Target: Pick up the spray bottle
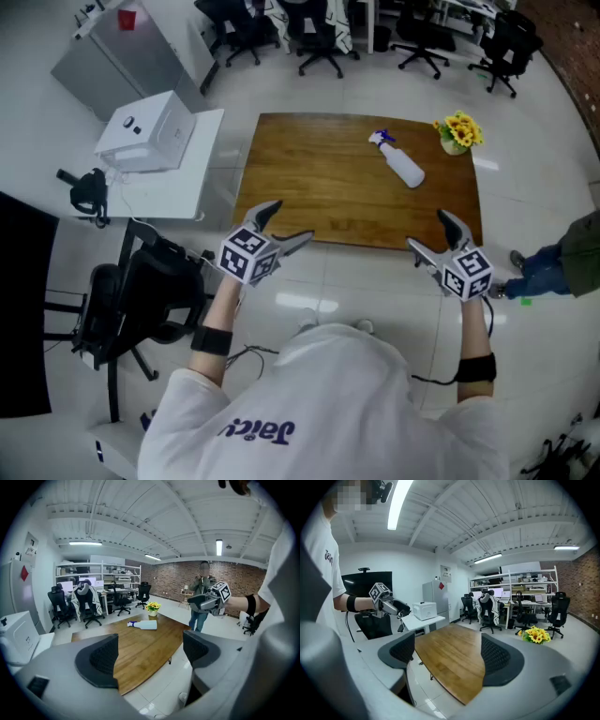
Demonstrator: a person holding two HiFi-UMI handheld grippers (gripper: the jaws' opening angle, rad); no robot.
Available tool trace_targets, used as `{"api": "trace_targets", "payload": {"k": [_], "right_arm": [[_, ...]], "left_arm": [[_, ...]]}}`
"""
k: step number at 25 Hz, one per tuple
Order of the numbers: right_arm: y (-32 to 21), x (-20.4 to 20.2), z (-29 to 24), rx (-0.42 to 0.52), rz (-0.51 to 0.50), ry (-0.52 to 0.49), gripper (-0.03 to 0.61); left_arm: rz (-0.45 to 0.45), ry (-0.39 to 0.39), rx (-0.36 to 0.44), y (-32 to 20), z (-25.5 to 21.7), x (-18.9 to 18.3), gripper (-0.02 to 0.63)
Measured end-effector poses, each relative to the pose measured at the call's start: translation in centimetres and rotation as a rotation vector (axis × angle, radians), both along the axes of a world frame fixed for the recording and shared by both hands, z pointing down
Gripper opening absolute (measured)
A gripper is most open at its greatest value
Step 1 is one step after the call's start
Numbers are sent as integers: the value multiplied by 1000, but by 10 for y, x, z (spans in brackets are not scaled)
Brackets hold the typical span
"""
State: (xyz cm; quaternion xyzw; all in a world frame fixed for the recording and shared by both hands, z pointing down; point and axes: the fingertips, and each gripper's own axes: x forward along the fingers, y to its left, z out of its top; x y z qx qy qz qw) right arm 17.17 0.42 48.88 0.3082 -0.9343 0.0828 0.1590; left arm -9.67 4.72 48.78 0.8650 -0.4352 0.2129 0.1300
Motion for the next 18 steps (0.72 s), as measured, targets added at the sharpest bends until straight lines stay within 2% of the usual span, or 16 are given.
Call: {"api": "trace_targets", "payload": {"k": [10,18], "right_arm": [[-24,-2,7,-20,-56,-8,451],[-72,-37,15,-24,2,-13,451]], "left_arm": [[-24,-21,17,-35,-8,3,436],[83,-4,-1,-97,7,-9,436]]}}
